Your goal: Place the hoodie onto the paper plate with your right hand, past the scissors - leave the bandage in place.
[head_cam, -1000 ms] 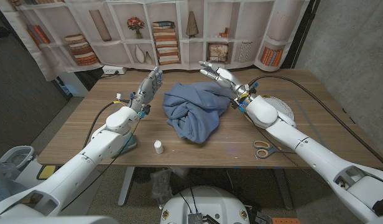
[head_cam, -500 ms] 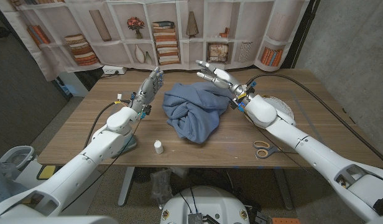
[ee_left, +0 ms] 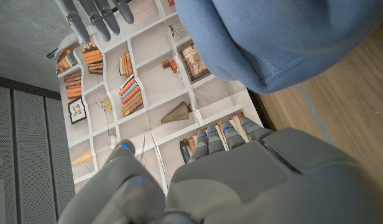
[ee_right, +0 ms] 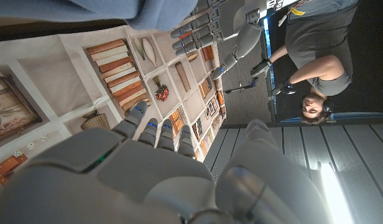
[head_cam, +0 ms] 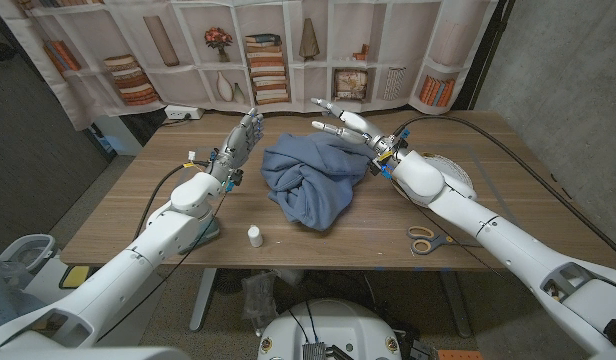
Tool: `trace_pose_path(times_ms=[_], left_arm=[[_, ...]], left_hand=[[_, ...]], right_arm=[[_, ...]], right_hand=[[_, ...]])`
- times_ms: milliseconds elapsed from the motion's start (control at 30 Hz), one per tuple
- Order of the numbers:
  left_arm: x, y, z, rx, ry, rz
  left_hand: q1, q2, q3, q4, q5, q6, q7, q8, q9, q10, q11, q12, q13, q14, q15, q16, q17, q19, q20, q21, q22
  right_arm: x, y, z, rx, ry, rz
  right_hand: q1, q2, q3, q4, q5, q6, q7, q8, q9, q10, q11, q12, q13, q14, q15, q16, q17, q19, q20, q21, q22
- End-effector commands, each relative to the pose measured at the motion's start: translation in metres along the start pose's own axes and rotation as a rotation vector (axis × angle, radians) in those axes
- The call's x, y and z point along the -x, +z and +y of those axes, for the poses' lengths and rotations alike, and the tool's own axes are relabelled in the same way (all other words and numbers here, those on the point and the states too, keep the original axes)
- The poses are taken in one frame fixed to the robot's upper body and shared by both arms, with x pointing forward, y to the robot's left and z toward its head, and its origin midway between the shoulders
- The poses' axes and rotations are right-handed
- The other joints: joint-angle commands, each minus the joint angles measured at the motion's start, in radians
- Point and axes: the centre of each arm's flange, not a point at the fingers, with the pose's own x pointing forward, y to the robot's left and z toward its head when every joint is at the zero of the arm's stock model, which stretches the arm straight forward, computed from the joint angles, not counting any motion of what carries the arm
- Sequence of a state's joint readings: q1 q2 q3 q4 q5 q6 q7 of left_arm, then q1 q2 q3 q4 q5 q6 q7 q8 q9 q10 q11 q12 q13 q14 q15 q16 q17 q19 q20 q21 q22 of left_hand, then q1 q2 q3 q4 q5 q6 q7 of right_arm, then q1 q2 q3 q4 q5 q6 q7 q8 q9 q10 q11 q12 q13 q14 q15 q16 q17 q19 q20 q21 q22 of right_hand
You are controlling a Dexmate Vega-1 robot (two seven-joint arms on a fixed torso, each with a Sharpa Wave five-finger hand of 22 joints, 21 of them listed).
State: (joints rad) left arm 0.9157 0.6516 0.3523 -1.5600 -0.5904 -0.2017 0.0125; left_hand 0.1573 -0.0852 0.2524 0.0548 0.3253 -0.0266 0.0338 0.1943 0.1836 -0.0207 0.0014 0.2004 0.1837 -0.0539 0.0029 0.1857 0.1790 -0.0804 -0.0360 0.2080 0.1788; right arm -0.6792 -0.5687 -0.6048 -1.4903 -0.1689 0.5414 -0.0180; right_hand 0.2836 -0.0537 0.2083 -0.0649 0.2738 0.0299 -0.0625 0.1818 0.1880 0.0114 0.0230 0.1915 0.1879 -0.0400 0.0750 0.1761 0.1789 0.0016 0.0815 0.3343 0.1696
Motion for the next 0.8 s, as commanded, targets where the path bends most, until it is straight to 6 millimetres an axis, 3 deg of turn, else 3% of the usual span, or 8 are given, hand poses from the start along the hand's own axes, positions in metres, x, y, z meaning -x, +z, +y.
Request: trace_pose_path(times_ms=[33,200,367,800], left_arm=[[0.0034,0.0018,-0.0013,-0.002,0.005,-0.002],[0.0051,0.0021,-0.0031,-0.002,0.008,-0.001],[0.0071,0.0022,-0.0044,-0.006,0.009,0.004],[0.0095,0.0036,-0.0059,-0.008,0.012,-0.002]], left_hand=[[0.015,-0.001,-0.006,0.003,0.000,0.007,0.004,0.004,0.003,-0.002,-0.002,0.001,0.004,-0.001,0.006,0.002,0.004,0.001,-0.040,0.001,0.003],[0.015,0.000,-0.007,0.003,0.000,0.007,0.005,0.004,0.003,-0.002,-0.001,0.001,0.004,-0.001,0.006,0.002,0.004,0.001,-0.039,0.000,0.003],[0.015,0.000,-0.008,0.003,0.000,0.009,0.004,0.005,0.003,-0.001,-0.001,0.001,0.004,-0.001,0.006,0.002,0.004,0.002,-0.038,0.000,0.003],[0.016,0.001,-0.010,0.003,-0.001,0.010,0.004,0.005,0.003,-0.002,-0.002,0.001,0.004,-0.001,0.007,0.003,0.004,0.002,-0.036,0.000,0.003]], right_arm=[[0.0005,0.0045,0.0005,0.074,0.029,0.014],[0.0013,0.0038,0.0006,0.097,0.031,0.014],[0.0016,0.0032,0.0013,0.128,0.030,0.013],[-0.0016,0.0056,0.0022,0.208,0.055,0.036]], right_hand=[[0.008,-0.009,-0.001,-0.008,0.004,-0.028,-0.006,0.000,0.006,-0.019,0.001,0.002,0.002,-0.015,0.002,0.003,0.003,0.001,0.051,-0.010,0.006],[0.008,-0.015,-0.006,-0.011,0.006,-0.056,-0.008,-0.004,0.006,-0.036,-0.003,0.000,0.003,-0.015,0.009,0.006,0.003,0.008,0.076,-0.014,0.007],[0.016,-0.024,-0.011,-0.019,0.012,-0.131,0.005,-0.013,0.006,-0.069,0.004,-0.003,0.003,-0.016,0.018,0.008,0.003,0.017,0.086,-0.025,0.008],[0.031,-0.036,-0.016,-0.032,0.025,-0.118,0.001,0.007,0.006,-0.091,0.015,-0.001,0.003,-0.039,0.032,0.002,0.003,0.004,0.110,-0.044,0.009]])
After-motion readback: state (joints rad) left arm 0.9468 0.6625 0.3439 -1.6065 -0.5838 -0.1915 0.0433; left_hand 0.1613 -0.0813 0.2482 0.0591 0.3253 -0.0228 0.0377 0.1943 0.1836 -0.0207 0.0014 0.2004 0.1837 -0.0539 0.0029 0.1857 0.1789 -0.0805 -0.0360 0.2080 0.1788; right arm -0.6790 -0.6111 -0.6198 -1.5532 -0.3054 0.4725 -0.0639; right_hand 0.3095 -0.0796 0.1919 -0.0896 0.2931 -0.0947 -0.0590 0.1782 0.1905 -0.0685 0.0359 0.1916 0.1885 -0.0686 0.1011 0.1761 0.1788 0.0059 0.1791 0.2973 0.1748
